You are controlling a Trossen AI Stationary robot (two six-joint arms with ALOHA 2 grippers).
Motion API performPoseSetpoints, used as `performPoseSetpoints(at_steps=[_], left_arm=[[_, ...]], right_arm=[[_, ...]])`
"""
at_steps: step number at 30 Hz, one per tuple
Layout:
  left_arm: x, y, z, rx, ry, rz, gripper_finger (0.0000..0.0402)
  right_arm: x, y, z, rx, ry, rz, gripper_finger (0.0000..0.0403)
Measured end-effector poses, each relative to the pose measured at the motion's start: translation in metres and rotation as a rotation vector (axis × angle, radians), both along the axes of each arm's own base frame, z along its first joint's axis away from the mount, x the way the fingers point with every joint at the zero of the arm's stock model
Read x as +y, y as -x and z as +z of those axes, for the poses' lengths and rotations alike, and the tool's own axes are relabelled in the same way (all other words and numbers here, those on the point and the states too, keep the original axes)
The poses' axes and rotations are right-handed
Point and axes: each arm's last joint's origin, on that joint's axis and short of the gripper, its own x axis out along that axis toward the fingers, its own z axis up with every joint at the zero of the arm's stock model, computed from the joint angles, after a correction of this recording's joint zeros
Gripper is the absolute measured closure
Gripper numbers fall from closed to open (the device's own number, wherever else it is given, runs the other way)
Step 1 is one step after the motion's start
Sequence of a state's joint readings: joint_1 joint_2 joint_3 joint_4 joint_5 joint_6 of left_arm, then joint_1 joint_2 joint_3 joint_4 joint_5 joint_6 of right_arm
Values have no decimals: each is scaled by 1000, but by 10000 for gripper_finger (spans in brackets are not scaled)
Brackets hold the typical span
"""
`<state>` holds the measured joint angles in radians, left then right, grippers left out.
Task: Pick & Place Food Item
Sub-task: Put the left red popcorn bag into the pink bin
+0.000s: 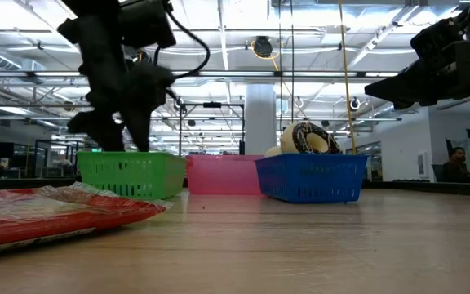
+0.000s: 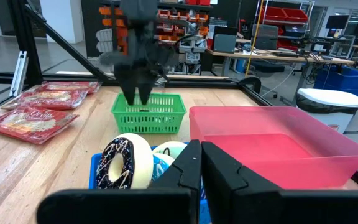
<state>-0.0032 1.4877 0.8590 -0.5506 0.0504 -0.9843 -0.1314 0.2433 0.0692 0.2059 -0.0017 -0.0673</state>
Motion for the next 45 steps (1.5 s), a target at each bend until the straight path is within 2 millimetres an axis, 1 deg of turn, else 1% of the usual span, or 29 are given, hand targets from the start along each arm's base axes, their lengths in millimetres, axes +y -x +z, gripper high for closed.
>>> performPoseSetpoints(at_steps=[2, 4, 7, 9, 11, 14, 17, 21, 24, 27, 30, 32, 35, 41, 45], left_arm=[[-1, 0, 12, -47, 60, 4, 149], [-9, 1, 30, -104, 92, -20, 134], [-29, 4, 60, -213, 100, -98, 125], [-46, 7, 78, -273, 116, -154, 126], [-66, 12, 87, -296, 153, -196, 130], [-96, 21, 89, -267, 227, -227, 140], [-121, 37, 86, -173, 303, -227, 152], [-145, 65, 79, 20, 328, -97, 168], [-154, 87, 73, 145, 276, 87, 180], [-160, 109, 67, 231, 196, 296, 191], [-167, 122, 58, 303, 143, 473, 199], [-173, 128, 49, 338, 132, 543, 203], [-177, 128, 36, 392, 124, 548, 202], [-177, 127, 9, 465, 56, 587, 188], [-177, 129, -5, 520, 31, 605, 187]], right_arm=[[0, 0, 0, 0, 0, 0, 399], [0, 0, 0, 0, 0, 0, 398], [0, 0, 0, -2, 0, 0, 399], [0, 0, 0, 0, 0, 0, 398], [0, 0, 0, 0, 0, 0, 399], [0, 0, 0, 0, 0, 0, 399], [0, 0, 0, 0, 0, 0, 399], [0, 0, 0, 0, 0, 0, 398], [0, 0, 0, 0, 0, 0, 399], [0, 0, 0, 0, 0, 0, 399], [0, 0, 0, 0, 0, 0, 399], [0, 0, 0, 0, 0, 0, 398], [0, 0, 0, 0, 0, 0, 399], [0, 0, 0, 0, 0, 0, 399], [0, 0, 0, 0, 0, 0, 399]])
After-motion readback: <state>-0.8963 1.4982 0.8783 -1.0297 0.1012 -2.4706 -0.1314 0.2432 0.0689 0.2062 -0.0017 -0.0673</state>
